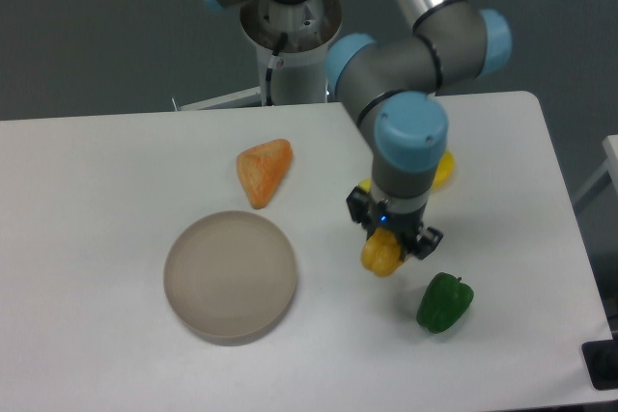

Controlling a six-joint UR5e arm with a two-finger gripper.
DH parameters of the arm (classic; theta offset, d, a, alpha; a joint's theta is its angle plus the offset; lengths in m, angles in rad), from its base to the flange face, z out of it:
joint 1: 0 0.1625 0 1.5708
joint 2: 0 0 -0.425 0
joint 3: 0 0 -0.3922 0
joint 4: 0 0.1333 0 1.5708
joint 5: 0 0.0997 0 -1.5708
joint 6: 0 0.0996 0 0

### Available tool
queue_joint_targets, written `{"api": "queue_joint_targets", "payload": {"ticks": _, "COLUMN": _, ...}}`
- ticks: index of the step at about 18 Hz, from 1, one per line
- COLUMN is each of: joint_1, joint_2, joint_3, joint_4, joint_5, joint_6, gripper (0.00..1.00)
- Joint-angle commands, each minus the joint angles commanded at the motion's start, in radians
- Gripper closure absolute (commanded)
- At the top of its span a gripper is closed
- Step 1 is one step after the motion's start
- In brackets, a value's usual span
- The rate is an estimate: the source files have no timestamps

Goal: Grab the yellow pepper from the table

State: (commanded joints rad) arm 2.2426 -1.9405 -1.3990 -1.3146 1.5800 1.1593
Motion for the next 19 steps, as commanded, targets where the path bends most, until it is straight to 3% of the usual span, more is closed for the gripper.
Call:
{"api": "queue_joint_targets", "payload": {"ticks": 4, "joint_1": 0.061, "joint_2": 0.009, "joint_3": -0.014, "joint_4": -0.002, "joint_5": -0.005, "joint_6": 0.199, "gripper": 0.83}}
{"api": "queue_joint_targets", "payload": {"ticks": 11, "joint_1": 0.129, "joint_2": 0.015, "joint_3": -0.011, "joint_4": -0.029, "joint_5": -0.014, "joint_6": 0.434, "gripper": 0.81}}
{"api": "queue_joint_targets", "payload": {"ticks": 19, "joint_1": 0.146, "joint_2": 0.021, "joint_3": -0.012, "joint_4": -0.032, "joint_5": -0.014, "joint_6": 0.439, "gripper": 0.81}}
